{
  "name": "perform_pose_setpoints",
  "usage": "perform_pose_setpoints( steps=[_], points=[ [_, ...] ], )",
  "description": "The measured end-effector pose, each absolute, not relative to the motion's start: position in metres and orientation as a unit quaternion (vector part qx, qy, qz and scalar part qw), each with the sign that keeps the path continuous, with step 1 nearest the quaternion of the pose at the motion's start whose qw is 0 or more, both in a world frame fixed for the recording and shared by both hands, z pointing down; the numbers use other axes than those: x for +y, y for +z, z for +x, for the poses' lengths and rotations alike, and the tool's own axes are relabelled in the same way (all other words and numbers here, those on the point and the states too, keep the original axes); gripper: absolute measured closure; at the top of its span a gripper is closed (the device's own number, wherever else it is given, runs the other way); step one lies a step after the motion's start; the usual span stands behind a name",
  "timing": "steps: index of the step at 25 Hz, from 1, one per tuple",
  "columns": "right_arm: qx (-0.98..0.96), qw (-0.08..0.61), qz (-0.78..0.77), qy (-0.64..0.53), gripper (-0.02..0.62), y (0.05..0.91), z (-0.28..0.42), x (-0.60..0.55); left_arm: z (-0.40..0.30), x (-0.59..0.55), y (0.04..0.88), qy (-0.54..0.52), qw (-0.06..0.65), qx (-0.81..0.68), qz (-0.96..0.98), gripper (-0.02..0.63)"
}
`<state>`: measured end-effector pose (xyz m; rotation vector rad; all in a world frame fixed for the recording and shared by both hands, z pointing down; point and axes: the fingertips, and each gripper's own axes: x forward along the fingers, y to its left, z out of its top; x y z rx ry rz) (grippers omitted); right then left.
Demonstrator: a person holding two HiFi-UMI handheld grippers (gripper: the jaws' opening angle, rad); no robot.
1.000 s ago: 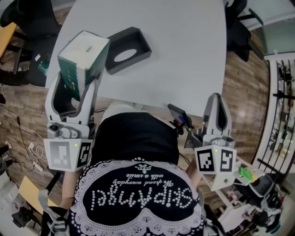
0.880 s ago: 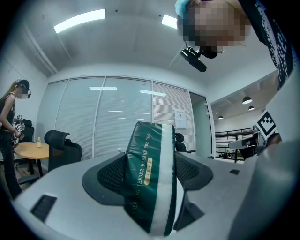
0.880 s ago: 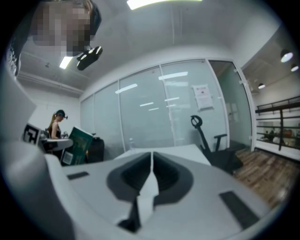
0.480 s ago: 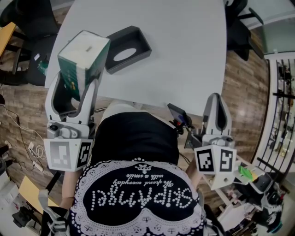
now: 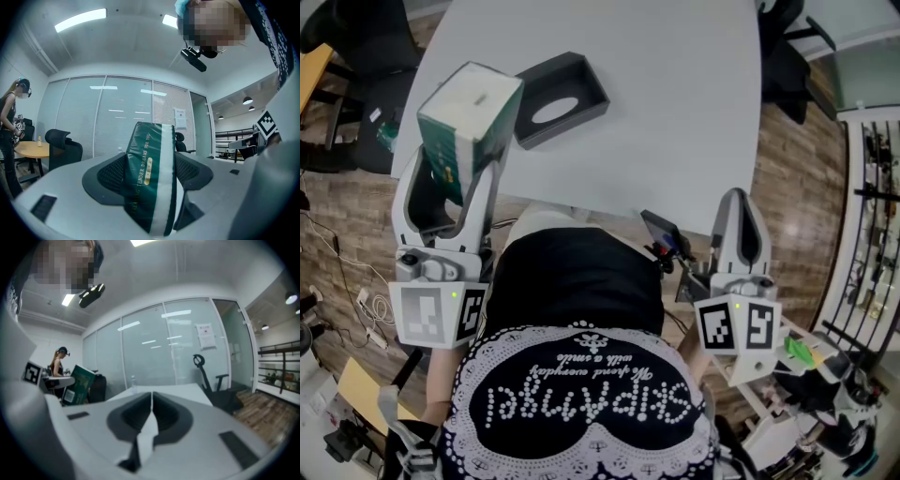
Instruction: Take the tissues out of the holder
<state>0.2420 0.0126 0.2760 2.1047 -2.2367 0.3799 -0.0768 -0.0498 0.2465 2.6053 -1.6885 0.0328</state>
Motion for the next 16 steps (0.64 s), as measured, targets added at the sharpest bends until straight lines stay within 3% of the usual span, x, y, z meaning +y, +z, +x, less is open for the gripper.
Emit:
perform_pose_setpoints(
  steps=[16],
  points=[
    [-0.724, 0.022, 0.678, 0.124, 0.56, 0.2761, 0.2416, 0.01, -0.0778, -0.0505, 0.2468, 0.014, 0.02, -0.546, 0.838, 0.258]
  ],
)
